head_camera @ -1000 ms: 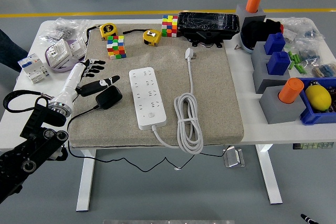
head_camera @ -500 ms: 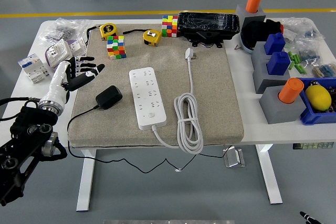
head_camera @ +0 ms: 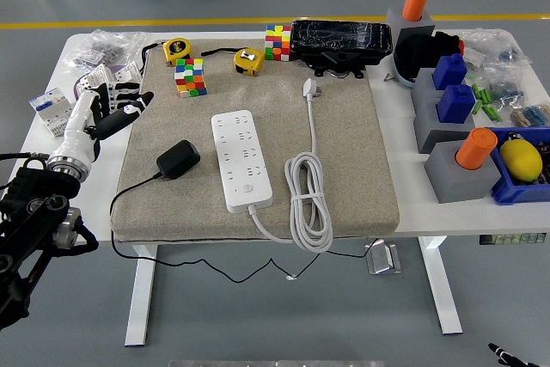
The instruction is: Put the plug near the board,insert it into the board,press the button,pull the plug out
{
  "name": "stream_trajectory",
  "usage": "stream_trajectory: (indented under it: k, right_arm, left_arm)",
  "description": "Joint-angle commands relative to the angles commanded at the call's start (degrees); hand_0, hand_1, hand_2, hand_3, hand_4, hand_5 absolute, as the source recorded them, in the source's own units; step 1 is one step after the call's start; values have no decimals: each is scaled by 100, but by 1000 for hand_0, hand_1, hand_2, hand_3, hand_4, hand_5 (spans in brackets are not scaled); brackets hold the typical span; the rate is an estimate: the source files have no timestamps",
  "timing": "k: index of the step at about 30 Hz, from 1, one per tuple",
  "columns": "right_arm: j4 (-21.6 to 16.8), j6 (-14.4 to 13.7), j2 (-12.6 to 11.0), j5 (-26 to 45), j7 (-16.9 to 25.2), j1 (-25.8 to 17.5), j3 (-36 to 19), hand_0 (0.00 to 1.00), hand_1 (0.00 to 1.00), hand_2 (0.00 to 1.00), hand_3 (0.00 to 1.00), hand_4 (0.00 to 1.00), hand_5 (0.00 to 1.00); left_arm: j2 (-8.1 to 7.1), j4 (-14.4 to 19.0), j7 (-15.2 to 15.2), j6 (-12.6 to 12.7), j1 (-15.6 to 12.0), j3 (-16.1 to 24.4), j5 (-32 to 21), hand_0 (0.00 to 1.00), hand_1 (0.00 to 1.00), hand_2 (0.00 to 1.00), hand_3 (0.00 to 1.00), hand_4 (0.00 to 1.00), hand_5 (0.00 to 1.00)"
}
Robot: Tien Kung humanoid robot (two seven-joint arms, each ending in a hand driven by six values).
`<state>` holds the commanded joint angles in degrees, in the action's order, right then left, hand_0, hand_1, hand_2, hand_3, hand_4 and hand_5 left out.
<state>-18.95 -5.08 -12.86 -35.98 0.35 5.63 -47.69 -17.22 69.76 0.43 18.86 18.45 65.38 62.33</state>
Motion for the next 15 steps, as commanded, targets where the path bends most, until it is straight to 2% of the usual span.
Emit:
stream_trajectory:
  k: [8,15]
  right_arm:
    - [30,-3,-9,17,-11,1,47,601,639,638,554,951,488]
    - [29,-5,-21,16,-22,8,67,599,640,637,553,949,490]
  left_arm:
    - [-116,17,5,-8,-130,155,22,532,594,576,600,811,333]
    - [-119,61,36,-41,-215,282,70,537,596,576,598,807,335]
